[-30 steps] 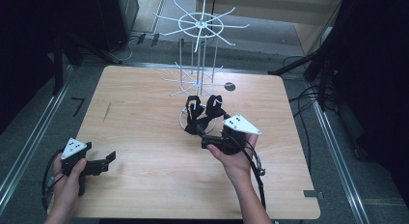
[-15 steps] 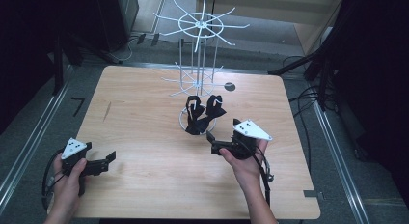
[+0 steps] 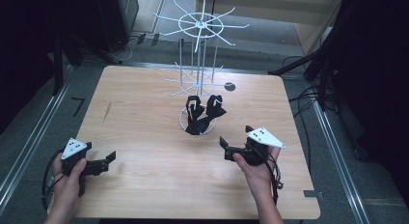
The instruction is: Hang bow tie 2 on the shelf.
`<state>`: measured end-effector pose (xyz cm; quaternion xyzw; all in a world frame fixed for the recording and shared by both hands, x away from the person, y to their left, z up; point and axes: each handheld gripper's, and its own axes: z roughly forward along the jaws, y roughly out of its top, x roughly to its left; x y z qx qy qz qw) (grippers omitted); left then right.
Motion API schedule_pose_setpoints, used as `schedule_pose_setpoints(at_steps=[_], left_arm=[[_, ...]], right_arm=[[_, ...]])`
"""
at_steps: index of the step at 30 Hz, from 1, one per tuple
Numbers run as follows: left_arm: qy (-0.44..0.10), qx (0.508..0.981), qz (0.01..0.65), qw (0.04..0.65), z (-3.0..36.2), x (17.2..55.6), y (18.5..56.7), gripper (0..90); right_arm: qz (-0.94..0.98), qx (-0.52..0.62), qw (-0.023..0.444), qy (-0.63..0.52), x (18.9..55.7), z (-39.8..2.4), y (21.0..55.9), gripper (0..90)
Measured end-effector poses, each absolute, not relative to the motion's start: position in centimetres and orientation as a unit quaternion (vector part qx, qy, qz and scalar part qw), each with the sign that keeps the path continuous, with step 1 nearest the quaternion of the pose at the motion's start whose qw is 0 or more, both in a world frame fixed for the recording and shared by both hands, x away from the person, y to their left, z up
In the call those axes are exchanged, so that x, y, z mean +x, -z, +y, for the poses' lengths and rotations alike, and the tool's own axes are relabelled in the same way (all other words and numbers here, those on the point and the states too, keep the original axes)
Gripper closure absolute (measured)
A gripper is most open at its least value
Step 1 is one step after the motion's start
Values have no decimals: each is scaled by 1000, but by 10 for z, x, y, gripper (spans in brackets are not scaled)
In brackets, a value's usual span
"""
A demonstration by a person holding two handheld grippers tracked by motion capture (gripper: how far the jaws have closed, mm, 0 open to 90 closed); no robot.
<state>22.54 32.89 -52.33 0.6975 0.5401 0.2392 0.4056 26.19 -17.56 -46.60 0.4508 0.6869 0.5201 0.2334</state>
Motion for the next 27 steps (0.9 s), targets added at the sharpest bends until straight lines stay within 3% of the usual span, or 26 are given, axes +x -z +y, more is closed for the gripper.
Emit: schedule_pose_setpoints(at_steps=[27], left_arm=[[-240,698,540,404,329,225,523,0]], right_arm=[[676,491,231,-498,245,-238,496,0]])
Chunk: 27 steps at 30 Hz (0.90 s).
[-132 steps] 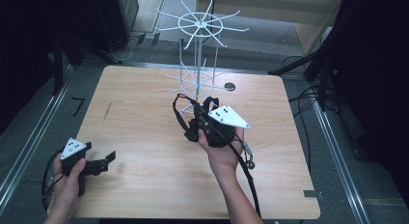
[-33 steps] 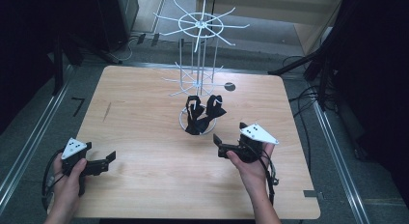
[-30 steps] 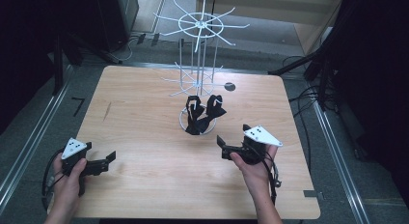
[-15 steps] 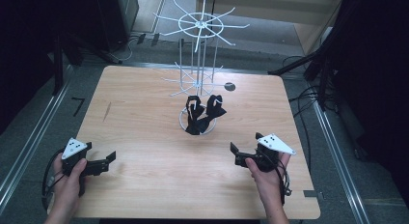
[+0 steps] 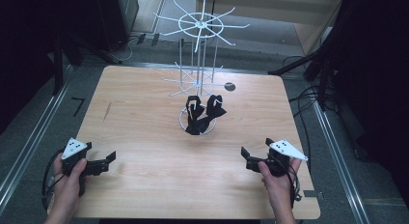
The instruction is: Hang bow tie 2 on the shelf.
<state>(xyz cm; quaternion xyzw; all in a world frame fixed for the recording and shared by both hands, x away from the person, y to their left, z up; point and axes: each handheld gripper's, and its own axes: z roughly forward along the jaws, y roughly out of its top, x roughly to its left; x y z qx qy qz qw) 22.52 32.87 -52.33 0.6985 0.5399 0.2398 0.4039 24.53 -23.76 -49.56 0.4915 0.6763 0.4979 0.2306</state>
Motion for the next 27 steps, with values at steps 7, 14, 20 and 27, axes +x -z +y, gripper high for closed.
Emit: schedule_pose_setpoints(at_steps=[7,14,20,27], left_arm=[[-239,698,541,404,329,225,523,0],[-239,698,541,404,329,225,523,0],[-239,698,540,404,329,225,523,0],[-240,698,541,404,329,225,523,0]], right_arm=[[674,499,237,-490,241,-254,501,0],[671,508,241,-483,237,-267,507,0],[668,515,244,-479,234,-276,511,0],[663,524,246,-474,228,-290,515,0]])
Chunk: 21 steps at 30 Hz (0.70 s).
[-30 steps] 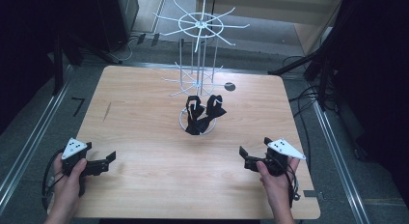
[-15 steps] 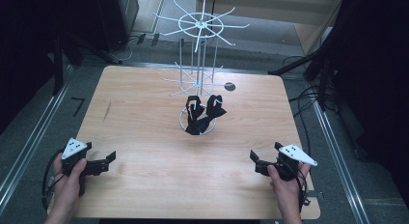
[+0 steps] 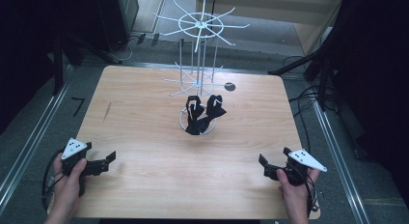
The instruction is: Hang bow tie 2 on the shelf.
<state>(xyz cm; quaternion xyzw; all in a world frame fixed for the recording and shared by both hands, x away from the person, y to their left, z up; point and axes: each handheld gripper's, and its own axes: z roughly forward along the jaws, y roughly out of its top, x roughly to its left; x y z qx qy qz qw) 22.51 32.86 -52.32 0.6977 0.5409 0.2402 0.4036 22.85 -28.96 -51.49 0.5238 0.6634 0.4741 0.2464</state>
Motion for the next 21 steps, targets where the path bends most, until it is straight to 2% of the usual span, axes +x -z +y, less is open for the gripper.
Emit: schedule_pose_setpoints(at_steps=[21], left_arm=[[-242,698,540,403,328,225,523,0]], right_arm=[[653,551,257,-452,213,-326,529,0]])
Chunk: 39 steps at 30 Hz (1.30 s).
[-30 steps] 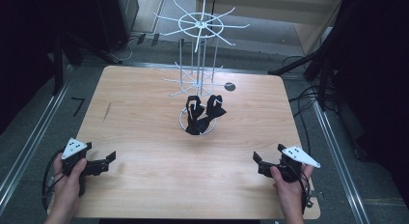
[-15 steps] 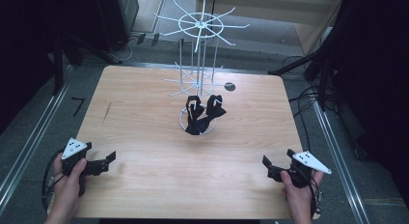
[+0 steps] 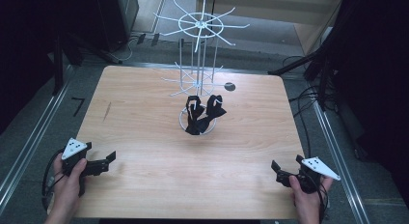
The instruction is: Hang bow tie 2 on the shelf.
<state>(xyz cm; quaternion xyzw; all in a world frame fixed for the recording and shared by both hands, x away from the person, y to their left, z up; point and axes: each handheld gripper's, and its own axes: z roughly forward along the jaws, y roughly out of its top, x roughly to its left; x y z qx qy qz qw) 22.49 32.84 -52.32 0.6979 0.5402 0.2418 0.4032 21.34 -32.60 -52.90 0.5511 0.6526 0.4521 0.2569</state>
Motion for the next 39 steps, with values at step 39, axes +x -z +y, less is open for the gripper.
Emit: schedule_pose_setpoints(at_steps=[39], left_arm=[[-241,699,540,402,328,224,523,0]], right_arm=[[640,586,266,-419,189,-377,549,16]])
